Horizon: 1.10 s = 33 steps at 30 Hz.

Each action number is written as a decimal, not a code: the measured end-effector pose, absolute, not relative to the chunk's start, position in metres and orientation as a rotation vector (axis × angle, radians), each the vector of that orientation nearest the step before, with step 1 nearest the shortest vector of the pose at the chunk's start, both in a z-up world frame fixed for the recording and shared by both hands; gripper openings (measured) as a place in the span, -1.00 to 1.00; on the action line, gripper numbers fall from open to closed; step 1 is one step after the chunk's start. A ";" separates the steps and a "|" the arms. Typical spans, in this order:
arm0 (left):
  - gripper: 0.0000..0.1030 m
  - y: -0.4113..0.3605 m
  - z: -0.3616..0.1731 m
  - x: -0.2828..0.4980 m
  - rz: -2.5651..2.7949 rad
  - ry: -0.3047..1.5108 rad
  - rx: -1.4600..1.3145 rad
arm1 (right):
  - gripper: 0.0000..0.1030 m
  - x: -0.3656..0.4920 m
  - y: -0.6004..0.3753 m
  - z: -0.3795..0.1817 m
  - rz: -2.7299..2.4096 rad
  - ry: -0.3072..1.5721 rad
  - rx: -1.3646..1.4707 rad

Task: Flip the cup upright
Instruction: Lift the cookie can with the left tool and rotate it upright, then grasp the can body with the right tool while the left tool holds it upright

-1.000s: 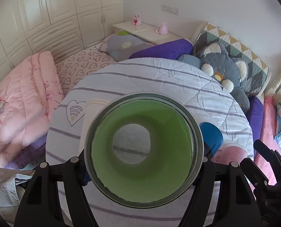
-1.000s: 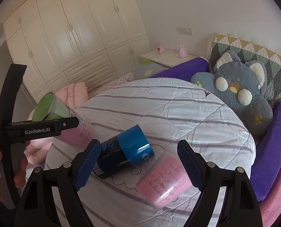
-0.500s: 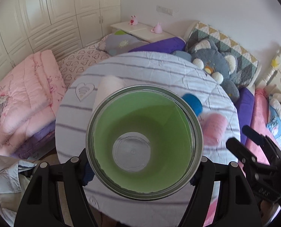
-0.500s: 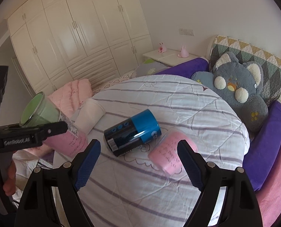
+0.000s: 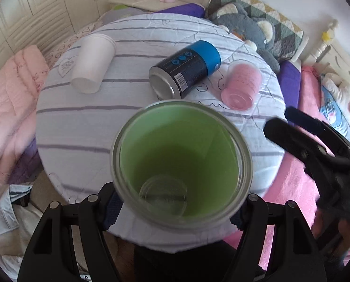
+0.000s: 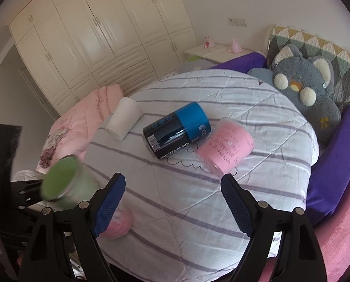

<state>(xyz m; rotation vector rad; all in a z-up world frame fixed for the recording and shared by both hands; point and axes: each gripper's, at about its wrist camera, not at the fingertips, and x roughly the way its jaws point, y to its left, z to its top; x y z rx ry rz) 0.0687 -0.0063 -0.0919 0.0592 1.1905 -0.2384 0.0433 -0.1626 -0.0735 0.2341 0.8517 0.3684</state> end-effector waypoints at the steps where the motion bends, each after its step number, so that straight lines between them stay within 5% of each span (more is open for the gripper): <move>1: 0.44 -0.009 -0.095 0.075 -0.243 1.189 0.061 | 0.64 0.044 -0.163 -0.076 0.368 0.864 0.239; 33: 0.60 0.025 -0.123 0.084 -0.336 1.164 -0.030 | 0.64 0.133 -0.099 -0.157 0.517 1.215 0.716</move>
